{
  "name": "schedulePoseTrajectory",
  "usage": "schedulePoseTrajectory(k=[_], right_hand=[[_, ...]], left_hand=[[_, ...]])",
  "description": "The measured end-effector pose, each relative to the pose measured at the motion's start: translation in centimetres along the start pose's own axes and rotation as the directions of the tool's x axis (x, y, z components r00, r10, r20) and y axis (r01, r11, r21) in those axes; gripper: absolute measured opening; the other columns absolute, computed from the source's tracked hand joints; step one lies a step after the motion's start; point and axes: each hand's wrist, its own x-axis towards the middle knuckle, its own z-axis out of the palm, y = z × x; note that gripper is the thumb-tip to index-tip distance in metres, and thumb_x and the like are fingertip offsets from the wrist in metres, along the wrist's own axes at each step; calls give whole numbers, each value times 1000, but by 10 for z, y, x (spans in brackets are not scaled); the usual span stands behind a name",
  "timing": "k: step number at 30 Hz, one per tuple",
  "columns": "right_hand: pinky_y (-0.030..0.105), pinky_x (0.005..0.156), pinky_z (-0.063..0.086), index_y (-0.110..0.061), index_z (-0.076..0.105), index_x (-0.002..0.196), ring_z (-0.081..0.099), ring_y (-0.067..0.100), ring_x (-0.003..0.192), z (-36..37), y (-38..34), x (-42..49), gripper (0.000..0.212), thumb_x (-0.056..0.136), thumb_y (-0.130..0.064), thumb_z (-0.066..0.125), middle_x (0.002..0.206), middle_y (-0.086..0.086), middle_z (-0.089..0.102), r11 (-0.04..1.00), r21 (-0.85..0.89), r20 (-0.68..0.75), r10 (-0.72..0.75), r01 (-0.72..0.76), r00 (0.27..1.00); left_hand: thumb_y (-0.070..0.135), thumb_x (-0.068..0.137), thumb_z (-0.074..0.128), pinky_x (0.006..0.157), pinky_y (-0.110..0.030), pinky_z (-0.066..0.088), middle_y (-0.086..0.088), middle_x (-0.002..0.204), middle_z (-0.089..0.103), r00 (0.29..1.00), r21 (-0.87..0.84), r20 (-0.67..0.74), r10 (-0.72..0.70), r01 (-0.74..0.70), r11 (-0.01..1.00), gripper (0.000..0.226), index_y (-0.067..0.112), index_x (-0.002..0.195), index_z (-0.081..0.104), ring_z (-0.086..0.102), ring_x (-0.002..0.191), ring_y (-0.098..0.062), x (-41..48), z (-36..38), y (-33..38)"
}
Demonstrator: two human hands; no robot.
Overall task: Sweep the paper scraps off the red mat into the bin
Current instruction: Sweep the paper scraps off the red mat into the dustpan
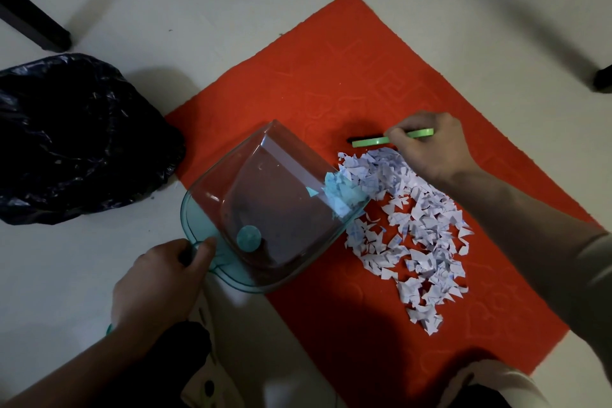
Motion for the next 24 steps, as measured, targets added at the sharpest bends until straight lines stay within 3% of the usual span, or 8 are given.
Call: schedulePoseTrajectory(k=[4, 7, 10, 15, 18, 22, 24], right_hand=[[31, 46, 39, -7, 72, 73, 48, 20, 52, -9, -3, -2, 18, 83, -19, 63, 70, 18, 67, 992, 93, -16, 93, -91, 996], [32, 56, 47, -13, 71, 73, 56, 20, 64, -11, -6, -1, 15, 81, -24, 63, 78, 8, 66, 992, 114, -81, 70, -61, 994], [7, 54, 39, -10, 70, 85, 54, 6, 70, -7, -13, -2, 15, 83, -24, 65, 82, -8, 59, 990, 121, -103, 81, -69, 991], [2, 58, 35, -8, 72, 85, 51, 3, 70, 3, -25, -7, 19, 86, -24, 60, 82, -7, 58, 993, 112, -120, 51, -37, 991], [9, 64, 40, -11, 73, 81, 56, 13, 83, 7, -33, -11, 21, 87, -23, 58, 94, 5, 62, 994, 104, -107, -1, 12, 994], [38, 81, 45, -8, 73, 78, 58, 22, 91, 10, -43, -16, 21, 86, -21, 57, 94, 10, 65, 994, 101, -80, -42, 50, 996], [38, 82, 46, -9, 72, 79, 58, 21, 92, 15, -46, -16, 19, 86, -20, 58, 94, 10, 65, 989, 135, -70, -44, 53, 997]], left_hand=[[58, 92, 44, 52, -27, 41, -1, 57, 61, 1000, -12, 1, 1, -1, 1000, 53, 17, 62, 59, 57, 56, -17, -1, 2, -4], [58, 92, 44, 54, -27, 43, -1, 58, 62, 1000, -29, -7, 1, -1, 1000, 52, 18, 62, 60, 59, 57, -18, -3, 2, -6], [57, 92, 45, 55, -28, 44, 0, 58, 62, 1000, -46, -7, 6, -7, 999, 52, 18, 61, 59, 59, 57, -19, -5, 1, -10], [55, 93, 47, 52, -27, 44, -1, 51, 60, 1000, -46, -10, 28, -29, 999, 52, 16, 59, 58, 58, 53, -19, -15, 0, -14], [58, 91, 45, 54, -28, 47, 2, 50, 60, 999, -26, -31, 43, -44, 999, 53, 17, 59, 58, 59, 52, -18, -21, -1, -20], [57, 92, 42, 48, -25, 46, 1, 48, 60, 996, 27, -46, 80, -79, 997, 51, 20, 60, 60, 59, 42, -11, -26, -7, -32], [54, 92, 44, 48, -23, 44, 2, 47, 59, 994, 59, -52, 94, -91, 994, 49, 20, 61, 61, 57, 42, -9, -26, -10, -39]])
